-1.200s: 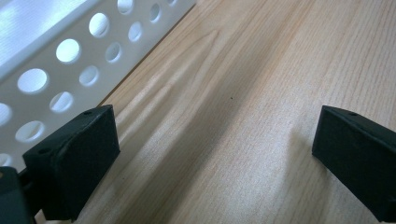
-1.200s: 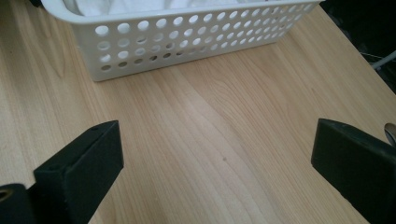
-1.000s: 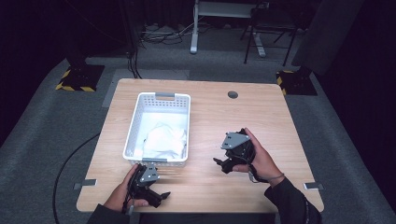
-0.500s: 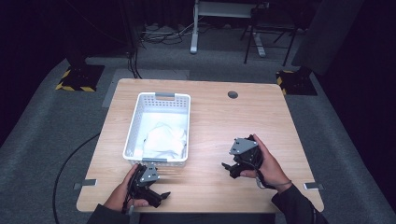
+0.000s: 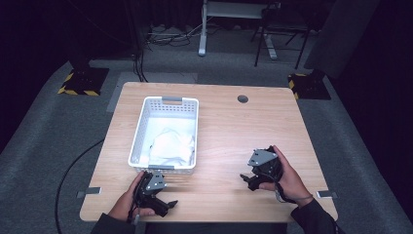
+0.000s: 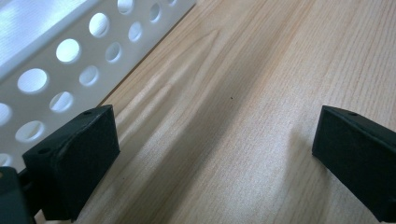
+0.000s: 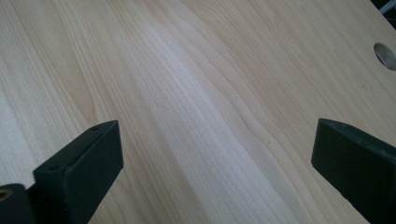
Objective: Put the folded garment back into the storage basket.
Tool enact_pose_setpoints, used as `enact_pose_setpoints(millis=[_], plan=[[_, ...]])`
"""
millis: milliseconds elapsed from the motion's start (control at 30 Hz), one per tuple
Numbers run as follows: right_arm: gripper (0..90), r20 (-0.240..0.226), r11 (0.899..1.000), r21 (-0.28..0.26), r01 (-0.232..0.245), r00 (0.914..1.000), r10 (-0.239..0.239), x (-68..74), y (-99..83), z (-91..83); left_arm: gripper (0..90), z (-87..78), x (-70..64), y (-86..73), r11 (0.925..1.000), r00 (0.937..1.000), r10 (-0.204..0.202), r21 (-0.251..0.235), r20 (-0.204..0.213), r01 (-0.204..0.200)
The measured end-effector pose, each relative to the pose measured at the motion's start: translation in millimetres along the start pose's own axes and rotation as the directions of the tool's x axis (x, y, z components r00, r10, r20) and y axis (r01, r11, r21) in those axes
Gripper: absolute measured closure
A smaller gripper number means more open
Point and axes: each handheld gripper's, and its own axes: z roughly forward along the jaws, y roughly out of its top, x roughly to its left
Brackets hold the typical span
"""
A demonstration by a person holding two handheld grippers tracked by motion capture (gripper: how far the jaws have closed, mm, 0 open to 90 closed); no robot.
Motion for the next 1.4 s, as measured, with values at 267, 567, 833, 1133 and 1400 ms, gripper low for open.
enact_pose_setpoints(millis=[267,567,833,1133,1400], plan=[[2.2,0.01,1.0,0.025,-0.009,0.9999,0.008,-0.4,-15.1,-0.3,0.5,0.0,0.0,0.0,1.0,1.0,0.0,0.0,0.0,0.0],[2.2,0.015,0.998,0.042,-0.052,0.9985,0.052,-2.1,-34.9,0.5,0.5,0.0,0.0,0.0,1.0,1.0,0.0,0.0,0.0,0.0],[2.2,0.028,0.996,0.061,-0.063,0.9977,0.061,-2.3,-51.9,-1.3,0.5,0.0,0.0,0.0,1.0,1.0,0.0,0.0,0.0,0.0],[2.2,0.018,0.993,0.051,-0.102,0.9947,0.101,-1.4,-69.3,-8.3,0.5,0.0,0.0,0.0,1.0,1.0,-0.001,0.0,0.0,0.001],[2.2,0.006,0.986,0.037,-0.166,0.9862,0.165,-0.7,-88.1,-14.7,0.5,0.0,0.0,0.0,1.0,1.0,0.0,0.0,0.0,0.0]])
